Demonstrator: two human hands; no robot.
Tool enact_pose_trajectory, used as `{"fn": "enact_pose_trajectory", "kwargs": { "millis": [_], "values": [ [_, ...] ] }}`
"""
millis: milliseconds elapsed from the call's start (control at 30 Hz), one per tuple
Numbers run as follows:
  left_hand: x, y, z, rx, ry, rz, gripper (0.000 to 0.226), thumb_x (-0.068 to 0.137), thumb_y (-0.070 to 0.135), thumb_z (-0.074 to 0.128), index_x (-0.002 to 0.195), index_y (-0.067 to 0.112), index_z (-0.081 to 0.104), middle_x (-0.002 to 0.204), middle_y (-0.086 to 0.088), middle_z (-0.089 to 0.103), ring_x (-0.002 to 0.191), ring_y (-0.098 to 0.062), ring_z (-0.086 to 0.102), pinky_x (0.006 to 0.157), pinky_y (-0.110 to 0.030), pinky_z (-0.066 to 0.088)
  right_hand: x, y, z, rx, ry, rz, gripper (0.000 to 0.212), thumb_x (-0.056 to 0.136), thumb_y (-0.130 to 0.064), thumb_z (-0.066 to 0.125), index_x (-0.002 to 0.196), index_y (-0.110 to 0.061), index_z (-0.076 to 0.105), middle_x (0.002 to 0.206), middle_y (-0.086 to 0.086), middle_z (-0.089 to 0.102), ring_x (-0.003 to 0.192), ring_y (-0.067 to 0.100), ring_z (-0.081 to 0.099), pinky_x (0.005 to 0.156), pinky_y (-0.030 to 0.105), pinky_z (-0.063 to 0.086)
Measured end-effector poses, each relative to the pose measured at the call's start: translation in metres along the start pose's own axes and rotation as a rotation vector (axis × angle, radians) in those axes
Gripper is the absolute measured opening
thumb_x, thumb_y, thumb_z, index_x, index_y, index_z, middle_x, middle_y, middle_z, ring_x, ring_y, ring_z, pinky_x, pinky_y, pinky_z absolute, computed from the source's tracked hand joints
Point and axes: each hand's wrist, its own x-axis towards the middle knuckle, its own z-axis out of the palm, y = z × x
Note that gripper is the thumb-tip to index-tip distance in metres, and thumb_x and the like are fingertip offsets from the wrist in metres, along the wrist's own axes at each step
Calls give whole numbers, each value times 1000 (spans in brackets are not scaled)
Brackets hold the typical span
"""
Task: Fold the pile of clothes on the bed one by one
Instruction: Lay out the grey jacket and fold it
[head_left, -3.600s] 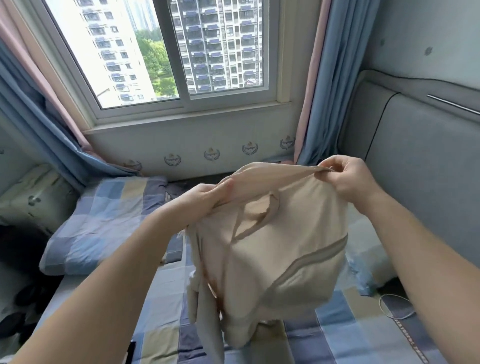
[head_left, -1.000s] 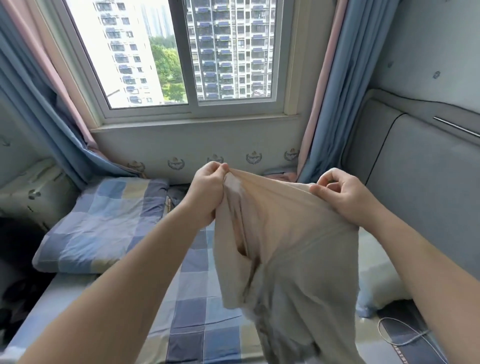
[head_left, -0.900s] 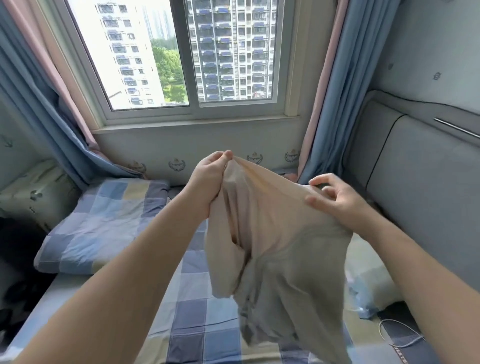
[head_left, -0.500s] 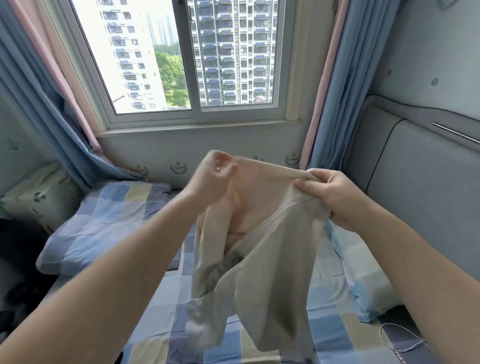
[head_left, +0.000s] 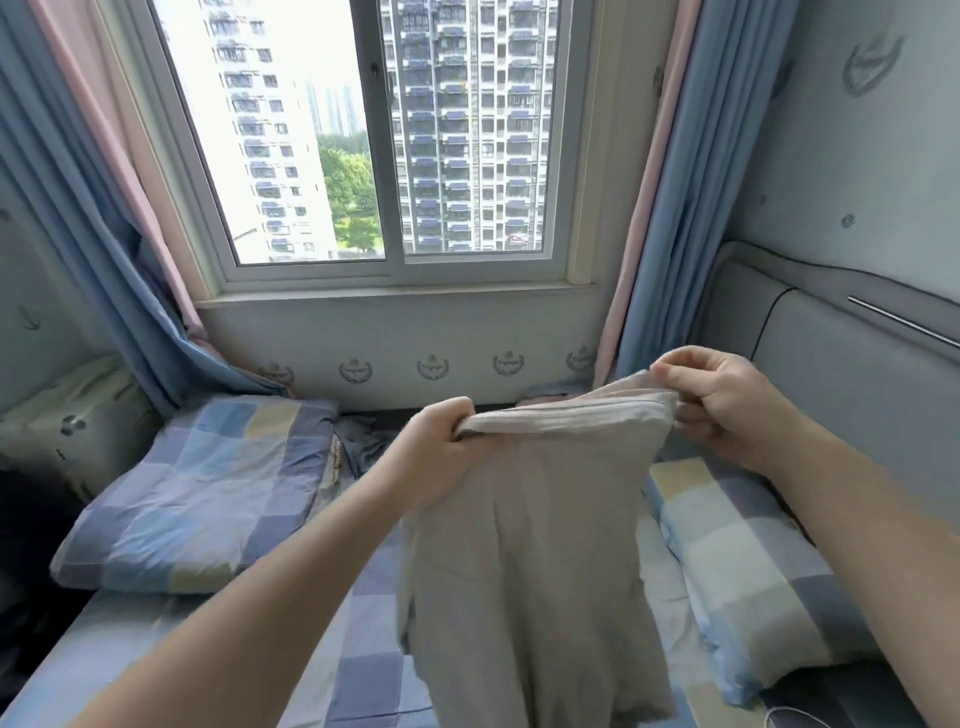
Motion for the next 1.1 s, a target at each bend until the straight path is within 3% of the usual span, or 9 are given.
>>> {"fn": "enact_pose_trajectory", "kwargs": {
  "millis": [133, 267, 400, 533, 667, 800, 933, 1000, 1100],
  "values": [
    [10, 17, -26, -129, 29, -143, 46, 84, 51, 72, 62, 23, 42, 63, 3, 33, 59, -15, 31, 56, -32, 23, -2, 0, -16, 44, 87, -35, 15, 100, -8, 56, 86, -13, 57, 61, 2, 31, 41, 8, 28, 36, 19, 27],
    [21, 44, -23, -435, 65, -364, 26, 94, 38, 66, 85, 14, 59, 71, -6, 44, 58, -18, 41, 55, -27, 34, -24, 21, 25, -209, -119, 33, 5, 97, -19, 65, 99, -15, 63, 80, 10, 66, 63, 20, 63, 57, 35, 56],
    [28, 77, -12, -803, -7, -458, 20, 102, 17, 57, 82, 15, 58, 66, -2, 54, 50, -13, 56, 43, -21, 47, -44, 58, 84, -322, -363, 97, 57, 79, -38, 79, 129, -30, 52, 119, -9, 68, 106, 5, 66, 78, 19, 55],
    [37, 80, -23, -965, 41, -489, 16, 101, 18, 59, 86, 15, 57, 65, -5, 63, 54, -18, 63, 49, -28, 56, -42, 82, 104, -246, -293, 65, 17, 97, -13, 64, 108, -23, 72, 102, -1, 77, 99, 17, 72, 84, 31, 59],
    [42, 51, -43, -1051, 331, -557, 6, 101, 15, 60, 101, 12, 65, 83, -10, 66, 63, -23, 67, 52, -32, 57, -21, 71, 91, -264, -194, -48, 21, 100, -22, 60, 106, -5, 72, 103, 19, 74, 99, 36, 70, 89, 49, 54],
    [27, 19, -37, -917, 64, -470, 46, 92, 35, 71, 133, 38, 50, 120, 0, 70, 95, -20, 70, 79, -37, 55, 1, 30, 82, -11, -158, -63, 24, 104, -15, 51, 110, -2, 69, 99, 14, 75, 87, 23, 71, 84, 36, 58],
    [1, 7, -6, -550, -268, -523, 110, 60, 54, 86, 153, 33, 31, 133, 7, 64, 113, -15, 65, 97, -43, 48, 16, 3, 79, 135, -183, -53, 22, 103, -16, 52, 105, -6, 71, 84, 9, 73, 69, 17, 70, 65, 27, 60],
    [-7, 7, 12, -467, -309, -519, 91, 64, 49, 86, 142, 29, 44, 125, 4, 68, 112, -15, 65, 99, -41, 47, 20, -5, 77, 178, -169, -56, 21, 103, -17, 53, 102, -8, 72, 80, 8, 73, 66, 16, 70, 61, 26, 59],
    [-6, 8, 29, -440, -290, -369, 18, 95, 33, 69, 106, 18, 71, 99, 1, 71, 92, -13, 65, 92, -35, 50, 29, -15, 70, 130, -101, -74, 22, 104, -13, 50, 111, -3, 69, 85, 11, 73, 70, 18, 70, 66, 26, 60]
  ]
}}
